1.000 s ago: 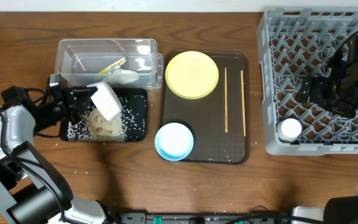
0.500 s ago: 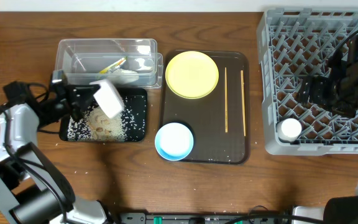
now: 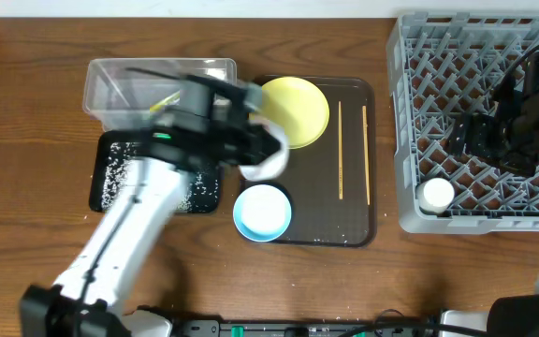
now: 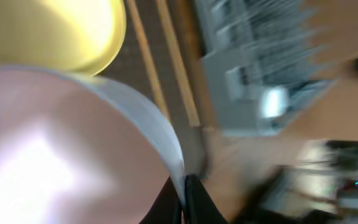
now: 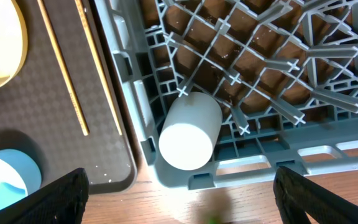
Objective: Sort waste into correct bins and load items into the dishwasher rack
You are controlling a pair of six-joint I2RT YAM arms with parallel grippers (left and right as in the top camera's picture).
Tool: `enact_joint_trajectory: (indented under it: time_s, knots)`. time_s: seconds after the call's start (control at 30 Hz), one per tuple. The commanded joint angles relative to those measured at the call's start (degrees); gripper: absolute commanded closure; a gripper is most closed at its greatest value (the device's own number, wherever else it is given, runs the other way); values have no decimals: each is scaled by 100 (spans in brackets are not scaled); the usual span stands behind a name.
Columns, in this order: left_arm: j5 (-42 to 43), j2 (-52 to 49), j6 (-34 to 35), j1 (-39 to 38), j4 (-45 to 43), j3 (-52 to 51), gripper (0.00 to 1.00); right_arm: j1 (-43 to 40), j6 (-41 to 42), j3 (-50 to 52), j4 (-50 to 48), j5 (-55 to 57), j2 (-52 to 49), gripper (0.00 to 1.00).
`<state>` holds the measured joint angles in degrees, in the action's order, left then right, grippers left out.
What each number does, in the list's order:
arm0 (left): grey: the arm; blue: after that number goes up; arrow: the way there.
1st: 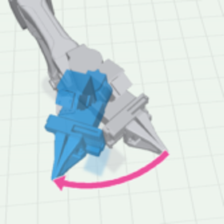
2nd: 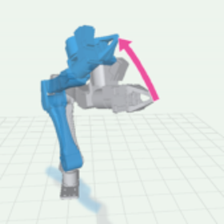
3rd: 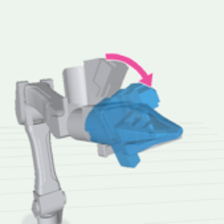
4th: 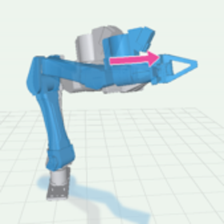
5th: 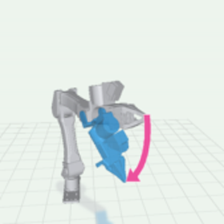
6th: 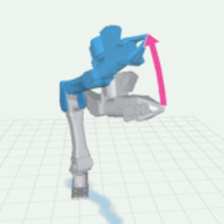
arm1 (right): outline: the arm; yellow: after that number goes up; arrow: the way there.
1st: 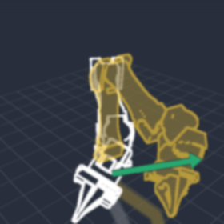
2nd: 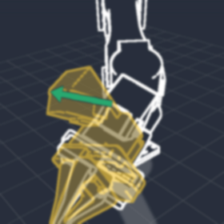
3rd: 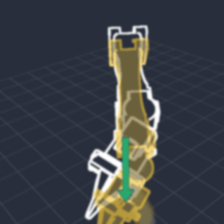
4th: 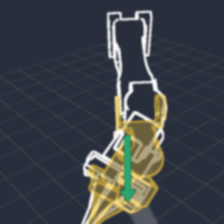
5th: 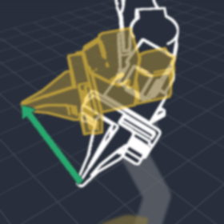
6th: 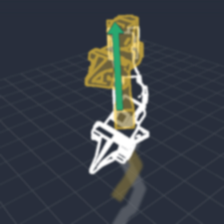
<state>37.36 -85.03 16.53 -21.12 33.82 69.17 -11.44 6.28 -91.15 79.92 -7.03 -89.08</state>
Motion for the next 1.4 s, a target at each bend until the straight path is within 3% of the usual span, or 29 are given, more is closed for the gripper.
enact_joint_trajectory:
  time_s: [0.0,0.23,0.7,0.73,0.8,0.87,1.0,1.2,1.37]
  knots:
    - [-2540,-411,-90,-1069,-127,35,94,46,-79,-66,2,-76,26,7]
    - [-3816,-1126,-538,-2411,-844,35,94,103,-79,-66,2,-76,26,7]
    - [-3630,-1849,-769,-2949,-1003,35,94,103,-76,-66,-26,-98,26,8]
    - [-3630,-1847,-769,-2986,-1016,35,92,103,-76,-66,-35,-116,26,8]
    - [-3630,-1847,-769,-3047,-1016,35,73,103,-79,-66,-87,-330,26,8]
    - [-3630,-1827,-769,-3060,-1016,35,62,114,-81,-66,-151,-540,26,9]
    - [-3635,-1506,-481,-2876,-872,129,51,326,-81,-66,-415,-957,26,11]
    - [-3633,-278,127,-1965,-210,190,50,1121,-50,-66,-1043,-1134,-4,14]
    - [-3633,730,247,-1073,385,190,50,2057,63,-59,-1587,-911,-254,19]
